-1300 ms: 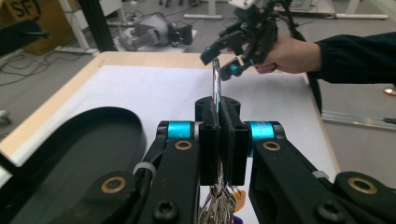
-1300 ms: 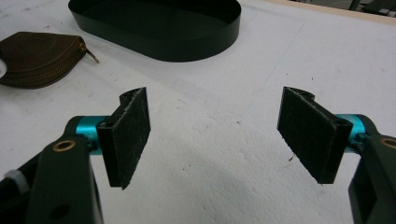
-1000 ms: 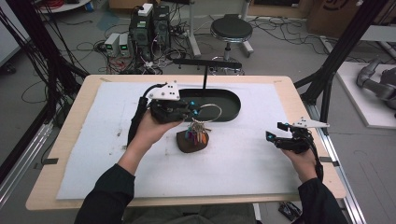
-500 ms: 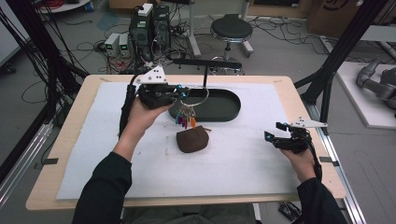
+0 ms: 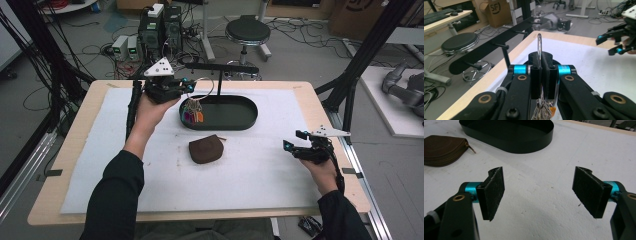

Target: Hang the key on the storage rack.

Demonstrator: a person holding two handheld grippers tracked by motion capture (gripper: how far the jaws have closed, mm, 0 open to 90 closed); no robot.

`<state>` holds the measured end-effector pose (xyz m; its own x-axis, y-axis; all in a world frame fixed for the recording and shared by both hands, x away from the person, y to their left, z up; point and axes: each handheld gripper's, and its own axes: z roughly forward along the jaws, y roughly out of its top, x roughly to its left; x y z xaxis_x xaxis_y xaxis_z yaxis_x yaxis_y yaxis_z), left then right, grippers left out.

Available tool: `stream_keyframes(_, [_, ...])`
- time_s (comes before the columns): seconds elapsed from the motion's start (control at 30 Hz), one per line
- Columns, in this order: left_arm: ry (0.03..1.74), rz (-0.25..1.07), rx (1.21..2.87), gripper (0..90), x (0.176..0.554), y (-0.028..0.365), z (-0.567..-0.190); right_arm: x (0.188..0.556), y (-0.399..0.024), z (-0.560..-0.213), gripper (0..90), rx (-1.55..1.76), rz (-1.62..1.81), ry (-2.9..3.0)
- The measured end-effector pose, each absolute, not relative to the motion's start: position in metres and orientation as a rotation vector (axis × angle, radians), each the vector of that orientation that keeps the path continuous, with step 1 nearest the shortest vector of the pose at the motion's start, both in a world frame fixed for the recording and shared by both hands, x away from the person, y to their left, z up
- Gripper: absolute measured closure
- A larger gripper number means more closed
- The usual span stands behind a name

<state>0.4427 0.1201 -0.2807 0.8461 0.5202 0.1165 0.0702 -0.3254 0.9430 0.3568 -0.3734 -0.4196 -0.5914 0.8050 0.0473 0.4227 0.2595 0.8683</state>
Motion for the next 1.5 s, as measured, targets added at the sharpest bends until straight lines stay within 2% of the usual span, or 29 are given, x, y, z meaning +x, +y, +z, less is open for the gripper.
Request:
stream_keyframes(0.43, [0.558, 0.538, 1.856, 86.2, 0.47, 0.124, -0.283, 0.357, -0.371, -0.419, 28.1, 1.107, 1.268, 2.122])
stream_keyframes(0.87, [0.657, 0.525, 1.811, 86.3, 0.49, 0.137, -0.298, 0.358, -0.371, -0.419, 28.1, 1.105, 1.264, 2.121])
stream_keyframes(1.5, [0.727, 0.541, 1.791, 86.2, 0.502, 0.137, -0.31, 0.358, -0.371, -0.42, 28.1, 1.101, 1.269, 2.123])
